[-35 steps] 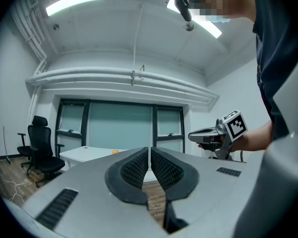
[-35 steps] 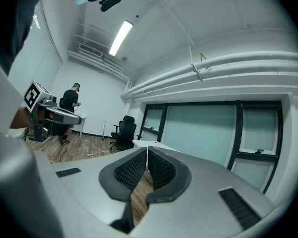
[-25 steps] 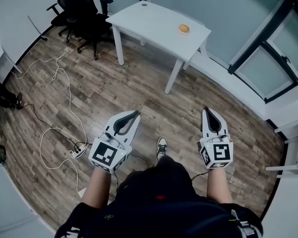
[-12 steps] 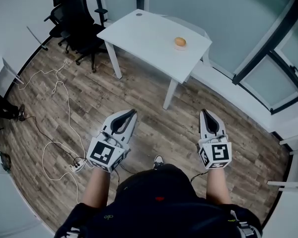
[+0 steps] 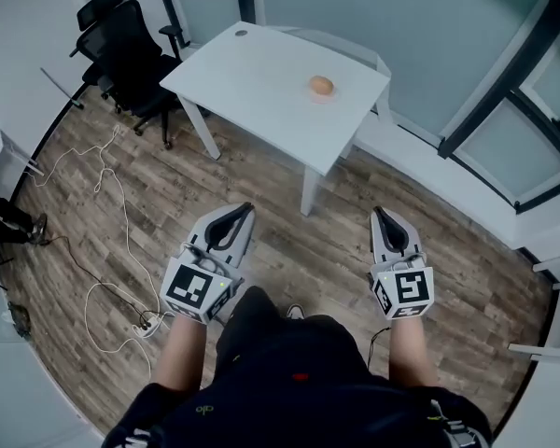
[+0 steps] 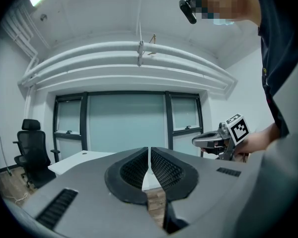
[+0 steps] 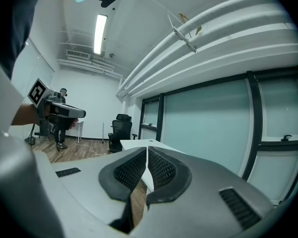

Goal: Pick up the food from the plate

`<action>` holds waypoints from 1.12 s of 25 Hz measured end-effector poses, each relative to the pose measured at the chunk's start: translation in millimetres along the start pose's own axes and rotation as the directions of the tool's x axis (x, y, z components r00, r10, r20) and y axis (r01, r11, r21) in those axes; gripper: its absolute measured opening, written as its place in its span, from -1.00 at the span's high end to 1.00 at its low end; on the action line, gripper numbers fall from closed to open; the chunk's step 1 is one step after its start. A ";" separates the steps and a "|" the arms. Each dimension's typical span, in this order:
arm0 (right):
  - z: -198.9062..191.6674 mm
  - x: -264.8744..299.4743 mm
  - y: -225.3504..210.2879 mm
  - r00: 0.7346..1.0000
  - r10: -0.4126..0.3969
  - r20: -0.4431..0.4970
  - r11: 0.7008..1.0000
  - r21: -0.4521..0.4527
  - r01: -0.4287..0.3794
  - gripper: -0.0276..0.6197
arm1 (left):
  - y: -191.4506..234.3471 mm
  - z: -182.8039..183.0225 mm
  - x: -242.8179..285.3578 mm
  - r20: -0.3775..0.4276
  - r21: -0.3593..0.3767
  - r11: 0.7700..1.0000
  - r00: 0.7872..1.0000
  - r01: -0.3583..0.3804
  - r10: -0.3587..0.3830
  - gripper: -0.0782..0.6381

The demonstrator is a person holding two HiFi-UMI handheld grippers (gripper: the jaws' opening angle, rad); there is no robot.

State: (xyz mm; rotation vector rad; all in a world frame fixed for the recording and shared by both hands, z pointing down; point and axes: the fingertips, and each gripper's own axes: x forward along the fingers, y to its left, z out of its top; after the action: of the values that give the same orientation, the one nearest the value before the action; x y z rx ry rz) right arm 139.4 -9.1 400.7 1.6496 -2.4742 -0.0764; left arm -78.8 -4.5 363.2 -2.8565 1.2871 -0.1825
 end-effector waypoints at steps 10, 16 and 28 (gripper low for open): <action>-32.1 71.1 -65.3 0.998 -0.038 -0.054 0.999 0.003 0.038 0.83 | 30.8 -13.9 115.5 0.013 0.003 0.990 0.990 0.142 -0.142 0.71; -29.4 158.7 -112.2 0.994 -0.074 -0.086 0.997 -0.002 0.074 0.83 | 92.3 -9.2 204.6 0.002 -0.015 0.984 0.984 0.178 -0.178 0.71; -16.9 337.6 -161.9 0.992 -0.050 -0.116 0.999 -0.012 0.049 0.83 | 216.4 -7.2 324.1 -0.030 -0.023 0.979 0.978 0.204 -0.205 0.71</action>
State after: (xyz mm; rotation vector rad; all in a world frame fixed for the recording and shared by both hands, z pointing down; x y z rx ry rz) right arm 163.1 -381.8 432.6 1.6624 -2.3444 0.0024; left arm -28.2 -389.7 393.3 -3.0124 1.0018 -0.2185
